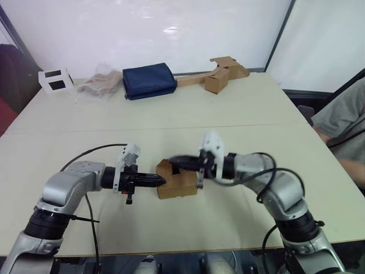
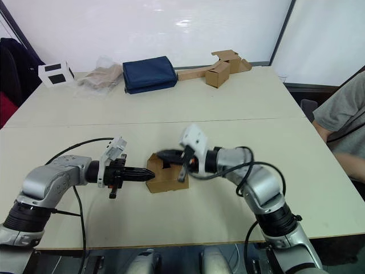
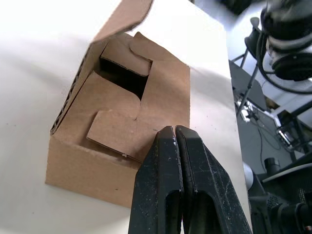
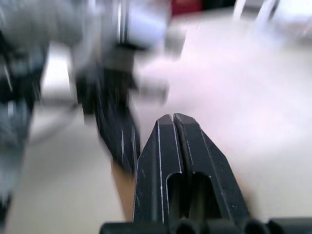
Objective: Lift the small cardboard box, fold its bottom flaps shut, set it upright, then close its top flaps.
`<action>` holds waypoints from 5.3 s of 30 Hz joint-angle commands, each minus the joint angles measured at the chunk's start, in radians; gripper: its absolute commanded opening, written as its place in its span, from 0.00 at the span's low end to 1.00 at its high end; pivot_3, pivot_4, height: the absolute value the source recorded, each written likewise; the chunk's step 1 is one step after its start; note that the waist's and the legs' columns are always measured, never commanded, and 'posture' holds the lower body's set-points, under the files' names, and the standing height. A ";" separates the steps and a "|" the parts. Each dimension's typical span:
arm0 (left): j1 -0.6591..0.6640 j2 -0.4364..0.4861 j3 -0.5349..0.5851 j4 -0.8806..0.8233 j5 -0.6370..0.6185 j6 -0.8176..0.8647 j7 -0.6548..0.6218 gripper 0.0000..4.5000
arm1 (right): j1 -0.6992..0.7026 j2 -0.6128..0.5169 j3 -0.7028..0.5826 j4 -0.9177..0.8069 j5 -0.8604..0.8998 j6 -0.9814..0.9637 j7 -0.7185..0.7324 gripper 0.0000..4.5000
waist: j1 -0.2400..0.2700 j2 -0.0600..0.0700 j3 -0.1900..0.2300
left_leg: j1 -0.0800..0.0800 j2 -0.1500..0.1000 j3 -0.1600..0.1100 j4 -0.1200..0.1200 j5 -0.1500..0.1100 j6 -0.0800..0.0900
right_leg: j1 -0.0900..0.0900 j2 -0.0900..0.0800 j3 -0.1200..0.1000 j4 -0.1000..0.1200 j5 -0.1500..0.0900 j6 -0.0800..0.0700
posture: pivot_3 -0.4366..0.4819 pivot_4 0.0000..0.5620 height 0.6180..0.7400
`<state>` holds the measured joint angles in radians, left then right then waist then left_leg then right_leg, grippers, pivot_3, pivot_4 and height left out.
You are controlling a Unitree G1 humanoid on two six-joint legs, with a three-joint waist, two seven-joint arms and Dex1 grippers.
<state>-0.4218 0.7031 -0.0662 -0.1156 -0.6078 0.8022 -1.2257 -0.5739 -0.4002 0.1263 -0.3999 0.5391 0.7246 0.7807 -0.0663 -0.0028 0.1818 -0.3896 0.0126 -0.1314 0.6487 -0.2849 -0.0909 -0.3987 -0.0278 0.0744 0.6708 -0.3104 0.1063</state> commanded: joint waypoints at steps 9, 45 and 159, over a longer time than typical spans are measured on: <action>0.010 -0.005 -0.004 0.000 0.014 -0.027 0.023 0.01 | -0.146 -0.006 0.101 0.235 -0.210 -0.035 -0.116 0.00 | -0.003 0.000 0.000 | -0.001 0.000 0.001 -0.001 0.000 0.000 | -0.001 0.000 0.000 0.000 0.000 0.000 | 0.48 0.27 1.00; -0.110 -0.097 -0.001 0.139 0.054 -0.109 0.090 0.01 | 0.035 -0.084 0.148 0.001 -0.170 -0.007 0.036 0.00 | 0.000 0.000 0.000 | 0.000 0.000 0.001 0.000 0.000 0.000 | -0.001 0.000 0.000 0.000 0.000 0.000 | 0.48 0.27 1.00; 0.442 0.135 0.295 -0.241 -0.015 -0.067 0.254 0.01 | 0.570 -0.397 -0.272 -0.106 0.089 0.072 0.114 0.00 | 0.022 0.002 0.001 | 0.003 0.000 0.004 -0.001 0.000 0.001 | 0.003 0.000 0.002 -0.003 0.000 0.000 | 0.48 0.27 1.00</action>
<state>-0.0033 0.8202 0.2019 -0.3241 -0.6095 0.7396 -0.9467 -0.0030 -0.7811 -0.1432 -0.4824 0.6384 0.8234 0.8696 -0.0442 -0.0006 0.1829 -0.3853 0.0131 -0.1273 0.6474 -0.2853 -0.0903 -0.3943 -0.0280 0.0767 0.6673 -0.3104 0.1062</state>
